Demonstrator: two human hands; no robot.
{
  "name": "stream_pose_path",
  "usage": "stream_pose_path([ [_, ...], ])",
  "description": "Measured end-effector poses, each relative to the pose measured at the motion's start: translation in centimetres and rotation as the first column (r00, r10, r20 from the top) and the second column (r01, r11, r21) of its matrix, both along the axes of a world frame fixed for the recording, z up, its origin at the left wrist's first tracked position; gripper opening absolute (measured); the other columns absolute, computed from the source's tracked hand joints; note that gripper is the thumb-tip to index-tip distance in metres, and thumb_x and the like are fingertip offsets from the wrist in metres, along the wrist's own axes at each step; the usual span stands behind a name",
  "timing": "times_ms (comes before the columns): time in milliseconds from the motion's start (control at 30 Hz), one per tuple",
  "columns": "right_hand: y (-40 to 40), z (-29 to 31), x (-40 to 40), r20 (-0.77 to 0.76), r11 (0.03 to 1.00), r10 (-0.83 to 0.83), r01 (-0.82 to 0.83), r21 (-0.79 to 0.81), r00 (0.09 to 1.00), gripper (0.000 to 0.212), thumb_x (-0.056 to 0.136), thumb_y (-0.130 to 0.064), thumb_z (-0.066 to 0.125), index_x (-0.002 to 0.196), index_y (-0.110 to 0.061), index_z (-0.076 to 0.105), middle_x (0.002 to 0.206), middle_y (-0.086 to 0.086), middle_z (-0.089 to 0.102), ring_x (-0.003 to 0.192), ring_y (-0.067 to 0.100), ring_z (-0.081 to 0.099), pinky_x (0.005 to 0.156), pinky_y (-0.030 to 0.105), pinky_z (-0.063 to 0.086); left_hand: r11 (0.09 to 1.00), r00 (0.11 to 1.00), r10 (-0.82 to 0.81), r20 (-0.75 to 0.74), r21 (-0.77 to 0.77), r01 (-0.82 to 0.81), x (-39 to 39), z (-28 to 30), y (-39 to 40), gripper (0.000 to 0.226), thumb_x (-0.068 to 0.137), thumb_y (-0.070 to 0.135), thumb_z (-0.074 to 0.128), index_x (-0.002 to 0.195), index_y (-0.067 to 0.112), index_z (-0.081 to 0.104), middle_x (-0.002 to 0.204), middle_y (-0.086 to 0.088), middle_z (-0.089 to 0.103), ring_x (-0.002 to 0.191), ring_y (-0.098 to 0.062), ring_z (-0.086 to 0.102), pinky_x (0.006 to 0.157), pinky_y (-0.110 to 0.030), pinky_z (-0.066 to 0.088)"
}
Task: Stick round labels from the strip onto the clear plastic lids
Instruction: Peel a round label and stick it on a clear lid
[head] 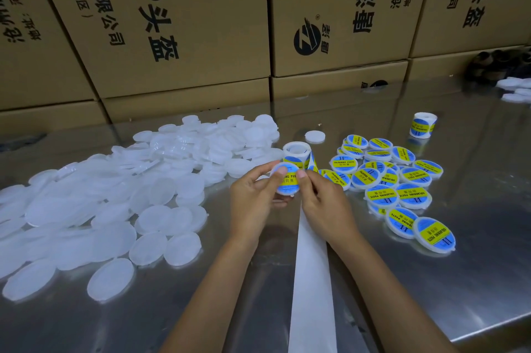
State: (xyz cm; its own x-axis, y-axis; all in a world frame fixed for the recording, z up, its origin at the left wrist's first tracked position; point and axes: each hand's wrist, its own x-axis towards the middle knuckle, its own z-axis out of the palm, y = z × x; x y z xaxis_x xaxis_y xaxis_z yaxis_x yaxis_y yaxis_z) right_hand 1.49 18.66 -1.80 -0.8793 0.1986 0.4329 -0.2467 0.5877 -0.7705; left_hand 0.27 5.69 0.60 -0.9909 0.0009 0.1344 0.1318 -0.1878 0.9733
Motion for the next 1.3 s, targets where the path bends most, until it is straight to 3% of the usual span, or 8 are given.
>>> stream_pose_path([
  [133, -0.16, -0.03, 0.01, -0.005, 0.999, 0.045, -0.045, 0.007, 0.999, 0.034, 0.104, -0.035, 0.042, 0.080, -0.015, 0.056, 0.057, -0.008, 0.046, 0.061, 0.013, 0.043, 0.059, 0.035, 0.036, 0.996, 0.999, 0.037, -0.037, -0.085, -0.040, -0.18, -0.16, -0.05, 0.021, 0.083, 0.017, 0.082, 0.100, 0.017, 0.069, 0.067, -0.006, 0.073, 0.050, -0.020, 0.066, 0.049, -0.028, 0.057],
  [333, -0.41, 0.07, 0.16, -0.028, 0.992, 0.125, -0.126, -0.031, 0.992, 0.034, 0.105, -0.036, 0.040, 0.075, -0.022, 0.050, 0.063, -0.005, 0.049, 0.066, 0.017, 0.049, 0.068, 0.046, 0.045, 0.996, 0.996, 0.070, -0.059, -0.055, -0.073, -0.15, -0.25, -0.47, 0.016, 0.088, 0.025, 0.077, 0.095, 0.013, 0.068, 0.073, -0.010, 0.074, 0.040, -0.023, 0.060, 0.040, -0.028, 0.049],
  [567, -0.51, 0.08, 0.11, -0.020, 0.990, 0.133, -0.134, -0.035, 0.991, 0.036, 0.105, -0.037, 0.041, 0.070, -0.029, 0.041, 0.063, -0.006, 0.047, 0.066, 0.018, 0.046, 0.068, 0.050, 0.045, 0.987, 0.991, 0.123, -0.048, -0.097, -0.127, -0.25, -0.29, -0.56, 0.017, 0.093, 0.030, 0.072, 0.088, 0.014, 0.069, 0.062, -0.003, 0.070, 0.033, -0.017, 0.048, 0.037, -0.023, 0.042],
  [733, -0.66, -0.16, 0.35, 0.044, 0.997, 0.041, -0.044, 0.064, 0.998, 0.051, 0.086, -0.073, 0.042, 0.067, -0.027, 0.037, 0.061, -0.014, 0.049, 0.060, 0.009, 0.045, 0.055, 0.032, 0.037, 0.988, 0.991, 0.125, -0.047, -0.083, -0.129, -0.29, -0.34, -0.49, 0.018, 0.096, 0.028, 0.068, 0.092, 0.012, 0.069, 0.066, -0.011, 0.072, 0.041, -0.026, 0.062, 0.042, -0.029, 0.052],
  [800, -0.66, -0.15, 0.35, 0.053, 0.994, -0.024, 0.018, 0.108, 0.998, 0.054, 0.080, -0.077, 0.047, 0.065, -0.026, 0.038, 0.065, -0.022, 0.053, 0.063, 0.005, 0.050, 0.054, 0.027, 0.034, 0.989, 0.992, 0.111, -0.057, -0.087, -0.116, -0.26, -0.40, -0.45, 0.015, 0.097, 0.025, 0.066, 0.094, 0.011, 0.070, 0.068, -0.013, 0.072, 0.043, -0.027, 0.063, 0.044, -0.029, 0.053],
  [867, -0.56, -0.17, 0.22, 0.060, 0.991, -0.058, 0.050, 0.122, 0.997, 0.055, 0.080, -0.075, 0.050, 0.064, -0.023, 0.040, 0.066, -0.023, 0.054, 0.063, 0.005, 0.051, 0.054, 0.028, 0.034, 0.991, 0.994, 0.092, -0.064, -0.087, -0.097, -0.26, -0.37, -0.41, 0.014, 0.098, 0.022, 0.065, 0.096, 0.011, 0.071, 0.068, -0.011, 0.072, 0.044, -0.025, 0.064, 0.044, -0.029, 0.054],
  [1067, -0.47, 0.00, 0.09, 0.051, 0.997, -0.030, 0.026, 0.077, 0.998, 0.051, 0.095, -0.053, 0.052, 0.065, -0.014, 0.039, 0.052, -0.004, 0.040, 0.055, 0.013, 0.039, 0.055, 0.033, 0.031, 0.997, 0.998, -0.007, -0.064, -0.073, 0.002, -0.25, -0.03, -0.52, 0.010, 0.099, 0.017, 0.063, 0.105, 0.017, 0.071, 0.073, -0.008, 0.075, 0.050, -0.024, 0.069, 0.050, -0.029, 0.057],
  [1300, 0.01, -0.07, -0.42, 0.028, 0.998, -0.035, 0.037, -0.045, 0.999, 0.048, 0.103, -0.038, 0.043, 0.060, -0.017, 0.040, 0.048, -0.009, 0.043, 0.053, 0.010, 0.038, 0.056, 0.033, 0.029, 0.979, 0.980, -0.189, -0.062, -0.084, 0.183, -0.26, -0.08, -0.53, 0.041, 0.092, -0.005, 0.066, 0.108, 0.032, 0.066, 0.084, 0.007, 0.075, 0.058, -0.016, 0.068, 0.063, -0.026, 0.059],
])
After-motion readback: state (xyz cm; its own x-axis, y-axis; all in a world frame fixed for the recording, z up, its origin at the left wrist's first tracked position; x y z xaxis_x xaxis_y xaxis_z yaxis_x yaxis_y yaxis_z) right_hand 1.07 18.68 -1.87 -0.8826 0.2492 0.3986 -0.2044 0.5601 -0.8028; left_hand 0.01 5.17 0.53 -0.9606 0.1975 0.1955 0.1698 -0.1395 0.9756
